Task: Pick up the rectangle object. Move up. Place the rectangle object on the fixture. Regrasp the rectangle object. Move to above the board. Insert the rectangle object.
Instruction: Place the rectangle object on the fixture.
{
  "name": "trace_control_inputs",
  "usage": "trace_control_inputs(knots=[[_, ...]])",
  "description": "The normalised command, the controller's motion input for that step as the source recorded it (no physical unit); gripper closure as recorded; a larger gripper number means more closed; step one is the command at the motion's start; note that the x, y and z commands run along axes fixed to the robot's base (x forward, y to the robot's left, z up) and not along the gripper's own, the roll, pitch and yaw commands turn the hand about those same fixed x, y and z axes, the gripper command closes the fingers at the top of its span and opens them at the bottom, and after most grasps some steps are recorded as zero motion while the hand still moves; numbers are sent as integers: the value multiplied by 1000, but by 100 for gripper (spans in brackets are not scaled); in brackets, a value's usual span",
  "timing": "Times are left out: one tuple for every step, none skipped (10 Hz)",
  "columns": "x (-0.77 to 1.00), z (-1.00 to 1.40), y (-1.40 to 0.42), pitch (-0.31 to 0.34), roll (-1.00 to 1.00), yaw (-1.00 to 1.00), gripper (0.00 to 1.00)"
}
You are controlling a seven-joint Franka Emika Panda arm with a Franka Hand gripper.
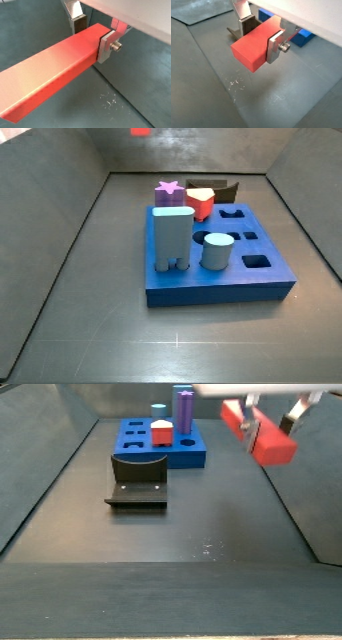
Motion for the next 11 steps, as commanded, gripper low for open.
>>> trace_control_inputs(knots=[[1000,359,-738,-74,-316,-812,100],[1000,344,-728,-59,-318,-761,100],[1000,338,-704,-28,-322,-632,100],[1000,309,-613,24,-295,-326,100],[1000,285,-564,51,-244,-192,100],[1000,260,-520,69,-201,-121,100],[1000,230,-454,91,-158,-65,100],[1000,208,-411,109,-134,-32,100],[1000,192,-379,116,-120,-15,100],[1000,157,-311,126,-102,4,100],[1000,148,-288,127,-100,8,100]])
